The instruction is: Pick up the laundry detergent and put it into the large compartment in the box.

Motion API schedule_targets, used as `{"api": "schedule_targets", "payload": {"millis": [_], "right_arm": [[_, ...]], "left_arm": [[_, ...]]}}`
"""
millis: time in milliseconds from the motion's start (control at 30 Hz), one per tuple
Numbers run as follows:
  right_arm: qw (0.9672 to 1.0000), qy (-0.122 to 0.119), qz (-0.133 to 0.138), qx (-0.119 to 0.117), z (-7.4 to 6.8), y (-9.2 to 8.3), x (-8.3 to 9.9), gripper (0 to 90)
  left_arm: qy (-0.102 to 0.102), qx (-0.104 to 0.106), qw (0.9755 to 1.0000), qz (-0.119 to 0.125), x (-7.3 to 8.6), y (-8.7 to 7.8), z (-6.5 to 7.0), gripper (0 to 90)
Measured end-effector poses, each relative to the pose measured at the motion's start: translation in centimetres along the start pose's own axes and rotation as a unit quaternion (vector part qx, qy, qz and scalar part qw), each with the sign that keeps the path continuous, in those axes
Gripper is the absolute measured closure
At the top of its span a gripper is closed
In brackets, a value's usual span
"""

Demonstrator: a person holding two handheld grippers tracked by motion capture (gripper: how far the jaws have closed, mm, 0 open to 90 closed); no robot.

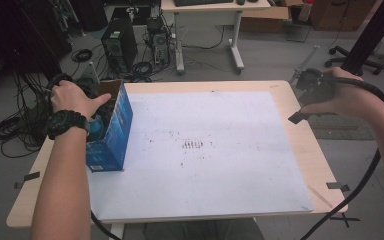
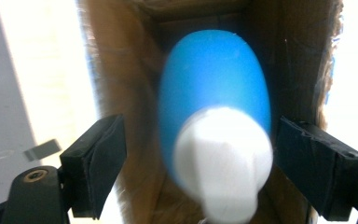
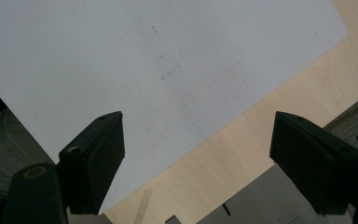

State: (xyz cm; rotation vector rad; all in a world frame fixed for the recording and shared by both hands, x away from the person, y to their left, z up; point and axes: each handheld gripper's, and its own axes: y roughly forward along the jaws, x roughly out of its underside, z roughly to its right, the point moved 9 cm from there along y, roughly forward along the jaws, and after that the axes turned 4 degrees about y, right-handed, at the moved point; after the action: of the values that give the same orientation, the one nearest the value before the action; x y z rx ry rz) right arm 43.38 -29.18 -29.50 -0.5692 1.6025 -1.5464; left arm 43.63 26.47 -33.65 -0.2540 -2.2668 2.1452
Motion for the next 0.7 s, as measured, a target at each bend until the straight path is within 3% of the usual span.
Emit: {"api": "schedule_targets", "payload": {"millis": [133, 167, 433, 633, 700], "right_arm": [[1.0, 0.0, 0.001, 0.001, 0.0, -0.1, 0.1, 17.8], [1.0, 0.0, 0.004, 0.002, -0.1, -0.2, 0.1, 17.8], [1.0, 0.005, 0.006, 0.001, -0.2, -0.5, 0.5, 17.8], [1.0, 0.005, 0.007, 0.0, -0.4, -0.5, 0.5, 17.7], [1.0, 0.004, 0.005, 0.0, -0.5, -0.5, 0.4, 17.7]], "left_arm": [[0.005, 0.002, 0.9999, 0.01, 0.2, -1.1, 0.1, 15.6], [0.009, -0.002, 0.9996, 0.026, 0.2, -2.3, 0.1, 15.2], [0.026, -0.011, 0.9978, 0.059, 0.5, -5.8, 0.6, 13.3], [0.033, -0.01, 0.9975, 0.062, 0.6, -6.8, 1.2, 13.2], [0.049, -0.007, 0.9966, 0.066, 0.5, -7.0, 2.2, 12.9]]}}
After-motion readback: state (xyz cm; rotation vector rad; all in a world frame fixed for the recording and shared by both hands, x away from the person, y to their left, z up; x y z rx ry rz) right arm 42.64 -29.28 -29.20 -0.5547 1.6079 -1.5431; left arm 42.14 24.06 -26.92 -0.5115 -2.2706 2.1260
